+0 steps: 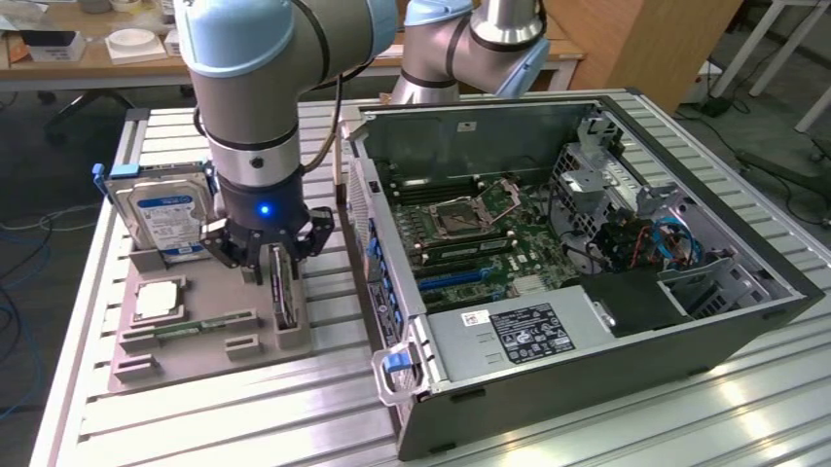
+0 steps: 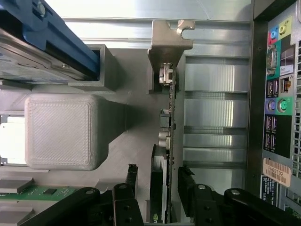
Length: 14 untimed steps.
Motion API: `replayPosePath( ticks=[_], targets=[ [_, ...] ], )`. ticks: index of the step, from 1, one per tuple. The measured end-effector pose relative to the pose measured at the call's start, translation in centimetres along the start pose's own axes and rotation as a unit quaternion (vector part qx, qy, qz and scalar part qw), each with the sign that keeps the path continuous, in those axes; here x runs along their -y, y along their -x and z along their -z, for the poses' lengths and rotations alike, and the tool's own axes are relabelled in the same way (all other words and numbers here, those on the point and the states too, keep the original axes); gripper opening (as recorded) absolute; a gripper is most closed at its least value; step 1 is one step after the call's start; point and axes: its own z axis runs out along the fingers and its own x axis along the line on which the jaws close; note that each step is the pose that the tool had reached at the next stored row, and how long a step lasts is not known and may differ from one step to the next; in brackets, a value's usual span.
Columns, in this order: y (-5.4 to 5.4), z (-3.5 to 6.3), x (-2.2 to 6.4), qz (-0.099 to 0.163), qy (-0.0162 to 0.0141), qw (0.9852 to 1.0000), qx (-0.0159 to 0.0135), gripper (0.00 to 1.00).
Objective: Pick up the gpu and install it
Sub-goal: 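Pick up the gpu and move the gpu toward the slot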
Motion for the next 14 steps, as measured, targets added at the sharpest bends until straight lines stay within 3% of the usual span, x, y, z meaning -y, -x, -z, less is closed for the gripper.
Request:
replayPosePath(
  ticks=[9,11,12,14],
  targets=[
    [0.00,-0.02,0.00,0.000,0.0000,1.0000,0.0000,0.47],
    [0.01,-0.03,0.00,0.000,0.0000,1.0000,0.0000,0.46],
    [0.02,-0.04,-0.01,0.000,0.0000,1.0000,0.0002,0.39],
    [0.02,-0.04,-0.01,0.000,0.0000,1.0000,0.0001,0.39]
  ],
)
